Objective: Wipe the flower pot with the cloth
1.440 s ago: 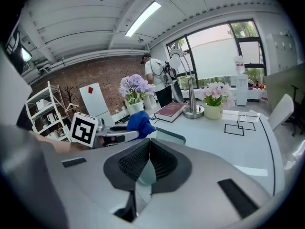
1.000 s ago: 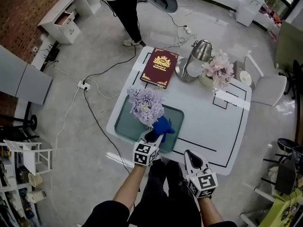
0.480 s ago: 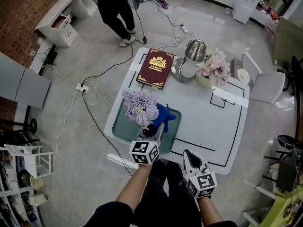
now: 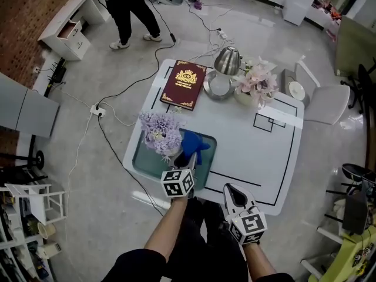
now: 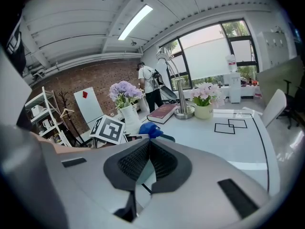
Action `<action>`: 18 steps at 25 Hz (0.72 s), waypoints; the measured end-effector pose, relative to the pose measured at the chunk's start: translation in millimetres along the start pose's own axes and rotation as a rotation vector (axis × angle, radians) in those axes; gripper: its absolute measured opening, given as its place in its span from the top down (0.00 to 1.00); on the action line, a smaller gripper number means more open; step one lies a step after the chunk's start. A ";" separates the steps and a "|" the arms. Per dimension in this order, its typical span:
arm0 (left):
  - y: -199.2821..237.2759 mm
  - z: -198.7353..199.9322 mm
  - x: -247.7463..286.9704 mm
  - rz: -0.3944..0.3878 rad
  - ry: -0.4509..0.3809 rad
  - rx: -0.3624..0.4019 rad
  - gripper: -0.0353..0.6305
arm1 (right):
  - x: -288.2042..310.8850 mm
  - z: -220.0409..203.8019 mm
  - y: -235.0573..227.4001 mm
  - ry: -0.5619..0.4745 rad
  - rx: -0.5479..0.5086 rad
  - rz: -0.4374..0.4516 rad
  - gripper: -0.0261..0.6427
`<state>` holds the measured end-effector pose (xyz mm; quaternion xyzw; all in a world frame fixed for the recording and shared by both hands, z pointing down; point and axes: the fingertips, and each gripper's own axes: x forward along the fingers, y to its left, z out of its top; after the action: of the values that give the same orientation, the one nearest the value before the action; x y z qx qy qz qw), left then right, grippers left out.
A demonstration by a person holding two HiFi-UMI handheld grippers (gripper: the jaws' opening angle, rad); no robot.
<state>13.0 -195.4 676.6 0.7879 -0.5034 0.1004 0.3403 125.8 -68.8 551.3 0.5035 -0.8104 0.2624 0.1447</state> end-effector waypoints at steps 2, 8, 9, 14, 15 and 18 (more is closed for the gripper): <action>1.0 -9.9 1.5 0.007 0.029 -0.006 0.74 | -2.2 0.0 -2.4 0.002 0.002 0.005 0.95; -25.9 -3.7 -19.5 -0.049 0.000 0.052 0.74 | -9.6 1.6 -18.3 0.010 -0.015 -0.015 0.94; -33.6 0.5 -26.9 -0.061 -0.012 0.073 0.74 | -10.5 3.2 -20.6 0.007 -0.015 -0.014 0.94; -72.8 11.4 -76.2 -0.106 -0.049 0.195 0.74 | -15.7 13.8 -15.5 -0.041 -0.025 0.038 0.94; -78.6 13.7 -85.8 -0.106 -0.060 0.210 0.74 | -15.4 15.6 -12.3 -0.045 -0.029 0.057 0.94; -90.0 21.2 -115.4 -0.097 -0.091 0.247 0.74 | -13.6 17.9 2.3 -0.048 -0.041 0.116 0.90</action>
<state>32.1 -101.7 563.8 0.8510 -0.4634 0.1090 0.2219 130.4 -68.2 529.2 0.4588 -0.8466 0.2416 0.1199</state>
